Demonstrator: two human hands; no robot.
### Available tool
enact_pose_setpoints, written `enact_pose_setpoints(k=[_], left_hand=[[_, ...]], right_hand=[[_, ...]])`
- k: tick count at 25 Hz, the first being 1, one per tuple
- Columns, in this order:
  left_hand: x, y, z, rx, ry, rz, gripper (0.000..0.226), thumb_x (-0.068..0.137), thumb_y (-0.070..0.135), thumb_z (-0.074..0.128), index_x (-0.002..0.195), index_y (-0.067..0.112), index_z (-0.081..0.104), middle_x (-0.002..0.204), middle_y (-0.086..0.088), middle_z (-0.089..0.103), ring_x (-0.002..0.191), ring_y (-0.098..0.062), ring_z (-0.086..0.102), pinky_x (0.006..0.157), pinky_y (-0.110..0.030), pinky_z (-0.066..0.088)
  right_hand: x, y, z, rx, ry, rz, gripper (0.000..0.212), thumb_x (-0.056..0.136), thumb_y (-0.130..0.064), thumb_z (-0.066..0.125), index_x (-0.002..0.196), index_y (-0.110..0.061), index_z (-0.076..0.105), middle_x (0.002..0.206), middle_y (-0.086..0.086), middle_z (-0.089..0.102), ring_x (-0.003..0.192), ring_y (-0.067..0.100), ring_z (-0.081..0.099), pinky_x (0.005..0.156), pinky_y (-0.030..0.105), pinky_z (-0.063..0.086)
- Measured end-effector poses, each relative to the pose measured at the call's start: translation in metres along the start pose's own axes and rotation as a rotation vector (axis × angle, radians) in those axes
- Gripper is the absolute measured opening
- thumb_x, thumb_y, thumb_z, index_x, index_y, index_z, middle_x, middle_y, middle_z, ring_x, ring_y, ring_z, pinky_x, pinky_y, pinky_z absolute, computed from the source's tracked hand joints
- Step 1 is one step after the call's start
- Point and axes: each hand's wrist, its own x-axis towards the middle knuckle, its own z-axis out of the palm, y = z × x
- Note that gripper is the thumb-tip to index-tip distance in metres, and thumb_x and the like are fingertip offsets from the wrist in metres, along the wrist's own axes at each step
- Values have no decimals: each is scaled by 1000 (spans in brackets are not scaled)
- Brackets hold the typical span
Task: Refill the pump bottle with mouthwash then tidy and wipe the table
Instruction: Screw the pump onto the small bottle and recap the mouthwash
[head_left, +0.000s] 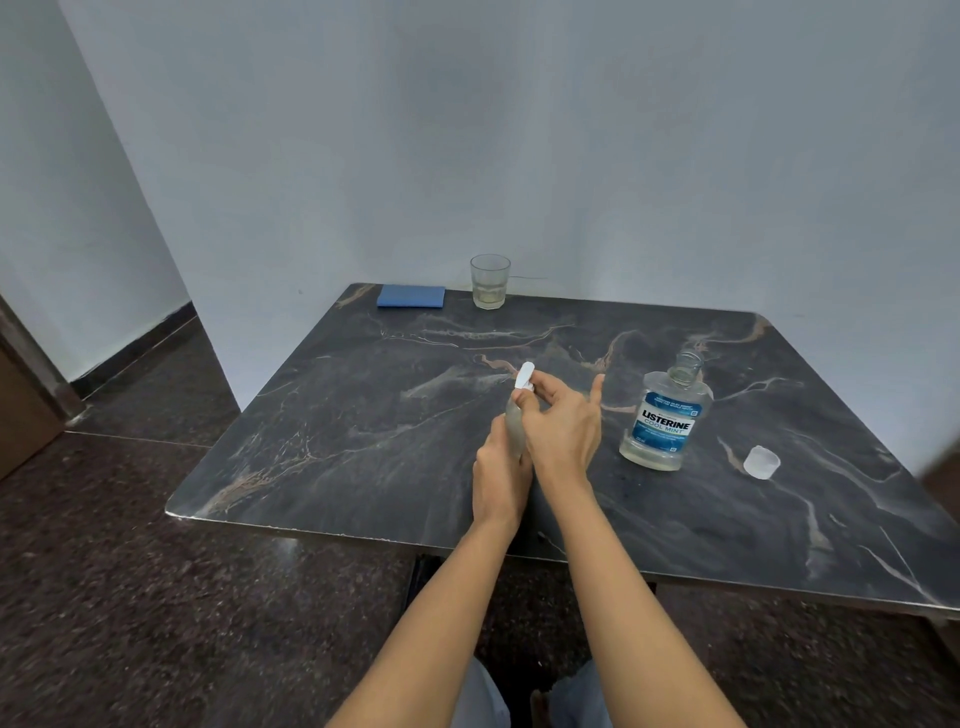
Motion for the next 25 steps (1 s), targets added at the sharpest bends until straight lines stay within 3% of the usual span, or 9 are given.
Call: enact_pose_setpoints(k=[4, 7, 9, 11, 13, 16, 19, 22, 25], left_hand=[[0, -2, 1, 37, 13, 32, 25, 94, 30, 54, 112, 13, 52, 85, 4, 64, 75, -19, 67, 58, -26, 48], [0, 0, 0, -22, 5, -23, 28, 91, 35, 57, 112, 17, 52, 93, -1, 67, 82, -20, 67, 69, -35, 55], [-2, 0, -1, -78, -8, -28, 30, 89, 39, 60, 112, 21, 53, 97, 3, 67, 88, -17, 66, 75, -37, 55], [-2, -3, -2, -121, -18, -10, 34, 87, 35, 65, 116, 21, 54, 103, 3, 66, 95, -17, 64, 81, -37, 53], [-1, -4, -2, -122, -35, 2, 43, 84, 32, 71, 121, 19, 53, 107, 0, 65, 100, -20, 62, 85, -39, 51], [-1, 0, -3, -80, -30, -3, 74, 72, 33, 83, 132, 14, 45, 124, -6, 58, 116, -26, 55, 93, -37, 46], [-12, 15, -5, -68, 122, -14, 95, 67, 34, 85, 142, 6, 34, 142, -12, 41, 132, -28, 39, 106, -41, 37], [-33, 32, 7, -82, 296, 104, 74, 72, 30, 83, 128, 4, 42, 126, -11, 44, 117, -26, 46, 96, -32, 39], [-44, 45, 34, -226, 127, 132, 56, 76, 27, 81, 116, 12, 45, 112, -1, 46, 97, -15, 49, 91, -31, 46]], right_hand=[[0, 2, 3, 17, 5, 26, 29, 87, -31, 64, 116, -32, 68, 99, -1, 75, 148, 16, 10, 113, 32, 28], [4, 7, 5, 107, -72, -2, 29, 86, -28, 66, 115, -29, 68, 108, -5, 73, 139, 22, 38, 114, 25, 11], [6, 9, 0, 187, -164, -60, 32, 87, -22, 66, 119, -24, 66, 112, -5, 71, 124, 19, 55, 118, 28, 6], [3, 12, -14, 224, -259, -124, 44, 88, -19, 65, 131, -23, 57, 125, -5, 65, 123, 10, 55, 118, 30, 21], [-4, 21, -35, 221, -263, -167, 46, 89, -18, 63, 133, -22, 53, 129, -6, 60, 122, 5, 53, 107, 25, 38], [-12, 51, -75, 205, -81, -176, 27, 88, -15, 62, 115, -17, 64, 113, -4, 69, 108, 11, 63, 95, 26, 48], [-4, 87, -127, 112, 113, -121, 19, 88, -11, 60, 105, -17, 67, 99, -1, 70, 95, 17, 64, 89, 34, 51], [24, 128, -171, -174, 195, -9, 26, 89, -12, 55, 113, -19, 62, 105, 7, 68, 101, 25, 59, 86, 38, 48], [59, 168, -189, -434, -10, 69, 42, 88, -10, 52, 129, -19, 52, 132, 14, 54, 123, 35, 45, 97, 43, 39]])
